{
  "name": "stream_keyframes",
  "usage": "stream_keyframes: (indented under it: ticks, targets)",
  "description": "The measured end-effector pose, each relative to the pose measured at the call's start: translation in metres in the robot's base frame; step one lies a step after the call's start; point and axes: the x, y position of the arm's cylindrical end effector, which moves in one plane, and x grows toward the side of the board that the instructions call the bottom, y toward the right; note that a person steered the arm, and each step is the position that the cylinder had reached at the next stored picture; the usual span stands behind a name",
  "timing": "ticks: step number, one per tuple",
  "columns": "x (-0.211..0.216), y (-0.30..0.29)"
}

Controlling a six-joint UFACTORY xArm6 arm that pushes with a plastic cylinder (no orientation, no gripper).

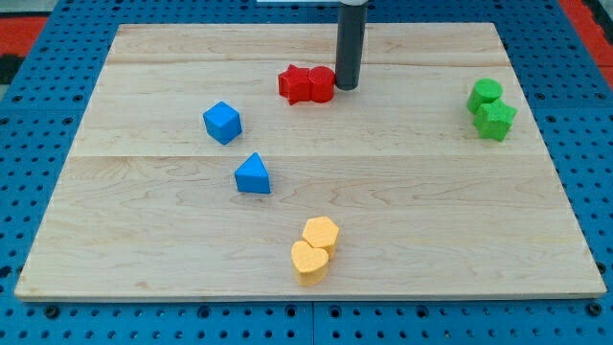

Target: Move the green circle closer to the red circle

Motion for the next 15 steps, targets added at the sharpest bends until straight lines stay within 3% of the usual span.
stream_keyframes:
  ticks: [1,4,7,10,12,14,15]
  targets:
    - [0.0,0.004]
    - [-0.041,0.143]
    - [-0.053,0.296]
    - [-0.05,0.298]
    - [-0.016,0.296]
    - [0.051,0.289]
    - [0.053,0.272]
